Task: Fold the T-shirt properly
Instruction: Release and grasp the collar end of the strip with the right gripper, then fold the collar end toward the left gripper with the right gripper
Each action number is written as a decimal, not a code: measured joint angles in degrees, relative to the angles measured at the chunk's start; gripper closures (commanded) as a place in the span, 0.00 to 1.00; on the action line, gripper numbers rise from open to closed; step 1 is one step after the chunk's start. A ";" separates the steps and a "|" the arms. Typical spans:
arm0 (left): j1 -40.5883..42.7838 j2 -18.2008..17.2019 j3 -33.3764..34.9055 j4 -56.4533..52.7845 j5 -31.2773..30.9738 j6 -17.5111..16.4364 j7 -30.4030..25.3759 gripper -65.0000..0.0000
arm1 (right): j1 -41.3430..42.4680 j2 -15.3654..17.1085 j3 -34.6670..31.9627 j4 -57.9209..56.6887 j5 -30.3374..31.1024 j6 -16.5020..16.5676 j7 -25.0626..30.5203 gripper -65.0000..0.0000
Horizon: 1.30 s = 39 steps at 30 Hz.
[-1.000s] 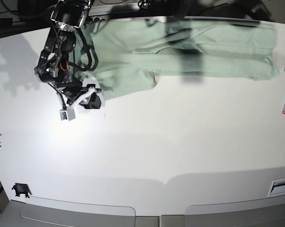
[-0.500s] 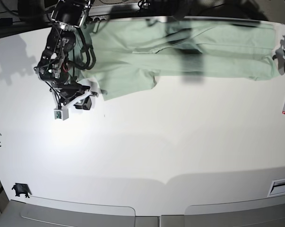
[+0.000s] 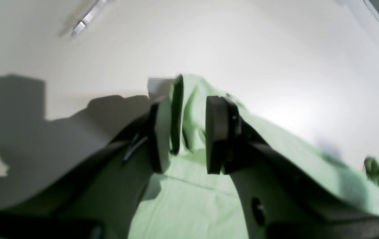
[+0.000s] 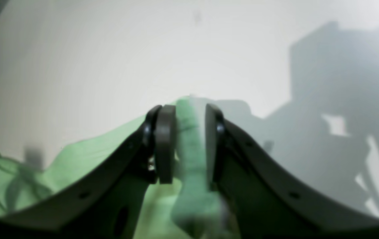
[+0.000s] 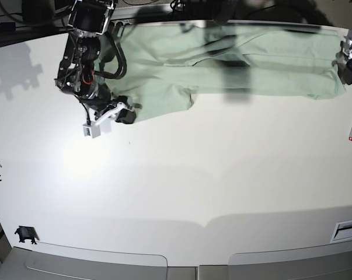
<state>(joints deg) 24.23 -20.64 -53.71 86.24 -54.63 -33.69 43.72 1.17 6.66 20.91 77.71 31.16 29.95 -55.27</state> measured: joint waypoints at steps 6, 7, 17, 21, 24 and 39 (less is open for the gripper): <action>0.00 0.00 0.00 0.00 0.00 0.00 0.00 0.75 | 0.07 0.02 -4.83 -0.11 -0.07 0.46 -0.26 1.00; 0.00 0.00 0.00 0.00 0.00 0.00 0.00 0.75 | 0.11 0.02 -5.60 -0.11 -0.13 2.05 -0.26 1.00; 0.02 0.02 0.00 0.00 0.00 0.00 -0.20 0.75 | 1.11 0.02 -8.76 5.27 22.43 9.49 -17.99 1.00; 0.02 0.13 0.00 0.00 0.00 -0.02 -0.22 0.75 | -3.43 0.09 -8.79 11.50 33.94 9.73 -25.68 1.00; 0.04 0.15 -0.04 0.00 0.00 -0.02 -0.22 0.75 | -8.61 0.07 -8.79 15.17 40.09 9.70 -25.55 1.00; 0.02 0.00 -0.09 0.00 0.00 0.00 -0.22 0.75 | -21.97 0.15 -8.76 19.32 51.43 9.70 -25.40 1.00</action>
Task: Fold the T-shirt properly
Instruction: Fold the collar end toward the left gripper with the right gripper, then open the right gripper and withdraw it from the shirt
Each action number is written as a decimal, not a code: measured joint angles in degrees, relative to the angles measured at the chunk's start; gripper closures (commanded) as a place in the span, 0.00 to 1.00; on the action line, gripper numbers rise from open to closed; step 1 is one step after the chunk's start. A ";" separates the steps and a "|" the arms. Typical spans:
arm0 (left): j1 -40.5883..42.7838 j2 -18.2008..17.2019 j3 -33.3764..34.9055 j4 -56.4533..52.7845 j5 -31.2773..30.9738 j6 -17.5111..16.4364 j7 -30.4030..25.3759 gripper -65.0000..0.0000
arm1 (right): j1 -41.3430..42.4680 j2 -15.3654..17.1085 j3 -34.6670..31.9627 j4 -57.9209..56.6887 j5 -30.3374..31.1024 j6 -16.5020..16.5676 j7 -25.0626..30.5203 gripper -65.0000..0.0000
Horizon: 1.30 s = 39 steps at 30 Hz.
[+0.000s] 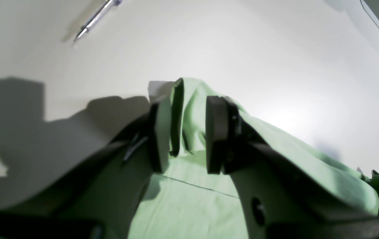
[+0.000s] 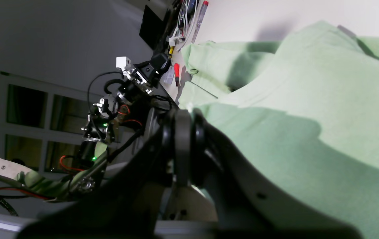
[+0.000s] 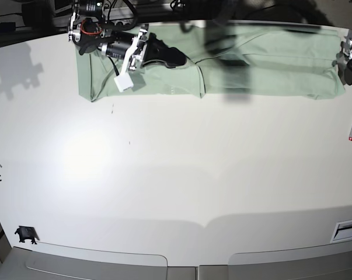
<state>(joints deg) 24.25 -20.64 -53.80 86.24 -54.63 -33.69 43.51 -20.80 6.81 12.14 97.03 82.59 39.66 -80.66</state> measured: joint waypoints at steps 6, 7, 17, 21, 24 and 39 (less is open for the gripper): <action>0.04 0.00 0.00 0.00 0.26 0.00 0.00 0.75 | -0.63 0.02 -2.10 0.00 0.00 0.00 0.02 1.00; 0.04 0.00 0.00 0.00 0.33 0.00 0.00 0.75 | -0.63 0.02 -2.82 0.00 -0.04 0.00 0.00 0.97; 0.04 -1.64 0.00 0.00 5.31 0.00 -3.17 0.61 | -0.44 0.20 -6.05 0.00 0.26 0.02 0.07 0.75; 1.36 -1.92 0.00 0.00 10.56 0.09 -3.76 0.54 | 0.04 0.33 -6.05 0.00 0.15 0.02 -0.02 0.75; 3.34 -2.01 -0.04 -1.05 10.71 0.87 -4.92 0.54 | 2.10 0.35 -6.05 0.04 0.26 0.02 -0.02 0.75; 2.58 -3.48 -0.15 -17.05 -2.19 -5.46 -2.82 0.54 | 12.31 -1.36 6.56 0.17 -10.71 0.00 4.00 0.75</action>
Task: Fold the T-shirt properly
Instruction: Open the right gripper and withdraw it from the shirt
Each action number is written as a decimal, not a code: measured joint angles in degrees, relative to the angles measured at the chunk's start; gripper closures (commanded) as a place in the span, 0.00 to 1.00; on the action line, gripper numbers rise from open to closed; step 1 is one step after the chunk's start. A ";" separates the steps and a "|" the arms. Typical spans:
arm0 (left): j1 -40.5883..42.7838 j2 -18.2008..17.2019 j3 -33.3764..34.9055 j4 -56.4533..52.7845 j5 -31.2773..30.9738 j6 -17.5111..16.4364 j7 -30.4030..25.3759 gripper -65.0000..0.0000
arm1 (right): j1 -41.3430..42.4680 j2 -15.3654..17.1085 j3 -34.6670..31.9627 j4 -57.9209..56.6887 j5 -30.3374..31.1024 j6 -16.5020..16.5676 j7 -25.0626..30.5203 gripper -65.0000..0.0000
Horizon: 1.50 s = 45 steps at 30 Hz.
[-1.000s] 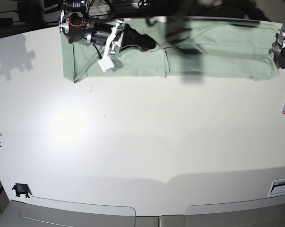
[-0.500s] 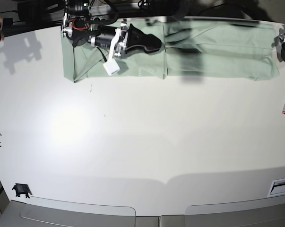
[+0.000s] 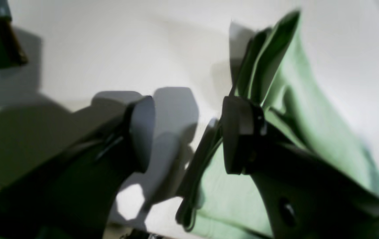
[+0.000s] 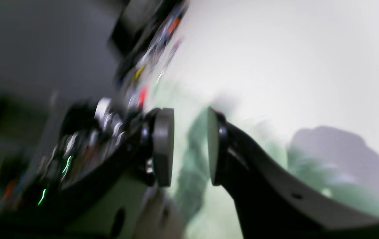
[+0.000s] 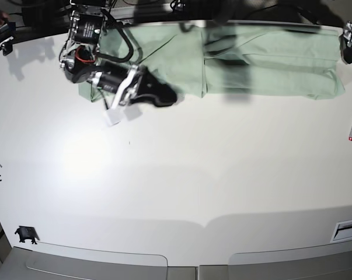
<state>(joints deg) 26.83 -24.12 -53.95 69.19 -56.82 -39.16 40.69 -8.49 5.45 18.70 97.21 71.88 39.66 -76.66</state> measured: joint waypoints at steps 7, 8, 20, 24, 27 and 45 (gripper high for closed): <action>-2.73 0.09 0.04 -2.75 -0.39 -0.31 2.01 0.54 | 1.44 -0.52 13.44 0.00 -3.10 -0.02 3.56 0.75; -2.71 -0.04 0.85 -2.75 -0.61 -0.33 1.66 0.54 | 1.36 -0.42 14.84 0.00 -3.02 -0.02 3.58 0.75; -2.86 -0.37 12.24 -2.56 -5.42 -1.42 4.61 0.54 | 1.33 1.53 19.28 0.00 -3.10 -0.02 3.17 0.75; -2.60 -0.37 12.17 -2.49 -5.95 -1.42 5.86 0.59 | 1.36 1.53 19.28 0.00 -3.08 -0.02 3.17 0.75; -2.54 -0.35 12.17 -2.51 -5.03 -1.40 5.03 0.69 | 1.33 1.53 19.28 0.00 -3.08 -0.02 3.17 0.75; -0.66 1.14 12.33 8.74 -14.62 -0.07 7.19 1.00 | 1.33 1.53 19.30 -0.02 -17.11 0.00 7.96 0.75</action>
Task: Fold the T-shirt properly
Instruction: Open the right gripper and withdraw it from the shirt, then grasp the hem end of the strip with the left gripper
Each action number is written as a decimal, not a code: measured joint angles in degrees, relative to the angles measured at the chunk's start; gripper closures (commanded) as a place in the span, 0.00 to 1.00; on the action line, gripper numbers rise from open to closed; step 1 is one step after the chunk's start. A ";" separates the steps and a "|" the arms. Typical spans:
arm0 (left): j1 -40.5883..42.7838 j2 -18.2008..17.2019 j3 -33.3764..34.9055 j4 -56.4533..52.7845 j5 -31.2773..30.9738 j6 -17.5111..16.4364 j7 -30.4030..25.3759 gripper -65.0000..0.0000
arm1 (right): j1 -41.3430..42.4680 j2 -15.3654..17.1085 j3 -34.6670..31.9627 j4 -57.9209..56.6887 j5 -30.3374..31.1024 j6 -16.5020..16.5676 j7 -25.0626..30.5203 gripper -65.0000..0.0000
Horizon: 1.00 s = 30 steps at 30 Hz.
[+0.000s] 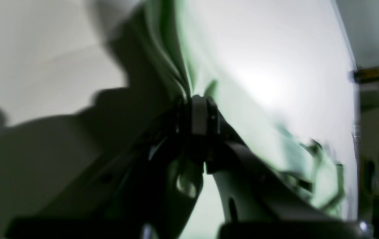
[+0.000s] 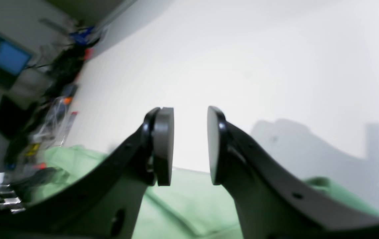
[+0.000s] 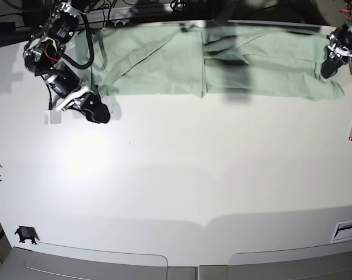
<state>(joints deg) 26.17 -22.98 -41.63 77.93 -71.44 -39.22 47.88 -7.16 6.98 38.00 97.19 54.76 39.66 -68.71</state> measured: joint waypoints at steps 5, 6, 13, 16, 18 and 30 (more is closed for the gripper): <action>4.39 5.38 0.04 13.29 -5.53 -0.07 6.58 1.00 | -0.09 0.00 -0.02 0.00 -10.71 -0.02 4.07 0.75; 5.40 6.80 0.07 15.41 -6.51 -0.07 7.45 1.00 | -0.09 0.00 0.00 0.00 -12.02 -0.02 5.07 0.75; 7.72 12.90 2.67 21.75 -8.46 -0.09 7.61 1.00 | 0.02 0.57 -0.02 0.00 -15.96 -1.68 6.36 0.75; 7.65 13.49 8.35 21.75 -8.09 -0.07 7.34 1.00 | 0.00 1.49 -0.04 0.00 -15.96 -1.70 6.58 0.75; 7.61 13.46 12.09 21.77 -6.10 -0.09 5.38 1.00 | 0.00 1.73 0.00 0.00 -16.79 -1.70 6.78 0.75; 5.88 13.92 25.94 21.77 7.63 -0.02 -1.46 1.00 | -0.17 1.62 0.00 0.00 -17.22 -1.73 6.71 0.75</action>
<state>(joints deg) 32.05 -9.06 -15.68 99.70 -63.81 -39.24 46.41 -7.33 8.60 38.00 97.19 37.54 37.93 -62.00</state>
